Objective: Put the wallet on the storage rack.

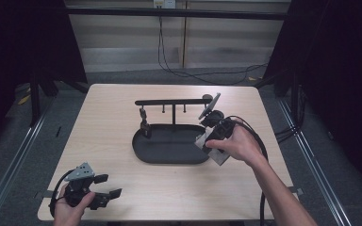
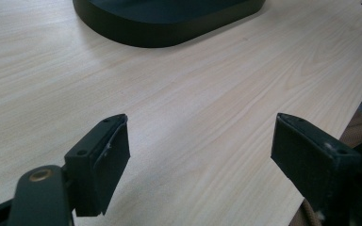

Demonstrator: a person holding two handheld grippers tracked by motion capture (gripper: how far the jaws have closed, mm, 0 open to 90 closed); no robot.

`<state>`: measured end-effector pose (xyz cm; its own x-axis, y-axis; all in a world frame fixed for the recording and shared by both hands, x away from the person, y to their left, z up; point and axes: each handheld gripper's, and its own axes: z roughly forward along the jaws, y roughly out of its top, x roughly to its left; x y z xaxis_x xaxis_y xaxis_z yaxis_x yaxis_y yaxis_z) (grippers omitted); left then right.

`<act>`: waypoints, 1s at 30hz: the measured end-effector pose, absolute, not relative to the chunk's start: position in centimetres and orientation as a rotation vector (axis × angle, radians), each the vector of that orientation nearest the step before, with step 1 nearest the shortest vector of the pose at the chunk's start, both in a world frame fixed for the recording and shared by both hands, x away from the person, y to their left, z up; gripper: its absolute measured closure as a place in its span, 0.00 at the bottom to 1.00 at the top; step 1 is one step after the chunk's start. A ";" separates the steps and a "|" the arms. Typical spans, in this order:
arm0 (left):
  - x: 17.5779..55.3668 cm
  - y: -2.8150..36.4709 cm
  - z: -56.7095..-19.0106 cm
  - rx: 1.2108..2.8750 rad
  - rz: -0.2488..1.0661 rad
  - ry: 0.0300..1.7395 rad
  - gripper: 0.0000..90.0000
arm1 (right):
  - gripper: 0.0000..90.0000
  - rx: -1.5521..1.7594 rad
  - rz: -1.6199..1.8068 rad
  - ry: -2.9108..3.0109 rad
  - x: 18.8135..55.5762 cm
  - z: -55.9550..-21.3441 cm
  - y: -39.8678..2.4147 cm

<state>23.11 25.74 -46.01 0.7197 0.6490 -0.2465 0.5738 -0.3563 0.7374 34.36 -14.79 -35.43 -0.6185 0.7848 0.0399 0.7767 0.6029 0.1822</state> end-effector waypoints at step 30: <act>23.1 25.7 -46.0 2.057 0.112 0.928 0.22 | 0.39 1.684 0.583 2.586 37.0 -37.3 -17.2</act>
<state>23.06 25.74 -46.01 0.7200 0.6500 -0.2433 0.5735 -0.3597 0.7361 36.95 -17.22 -37.29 -0.4251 0.8833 0.1979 0.8827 0.3561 0.3066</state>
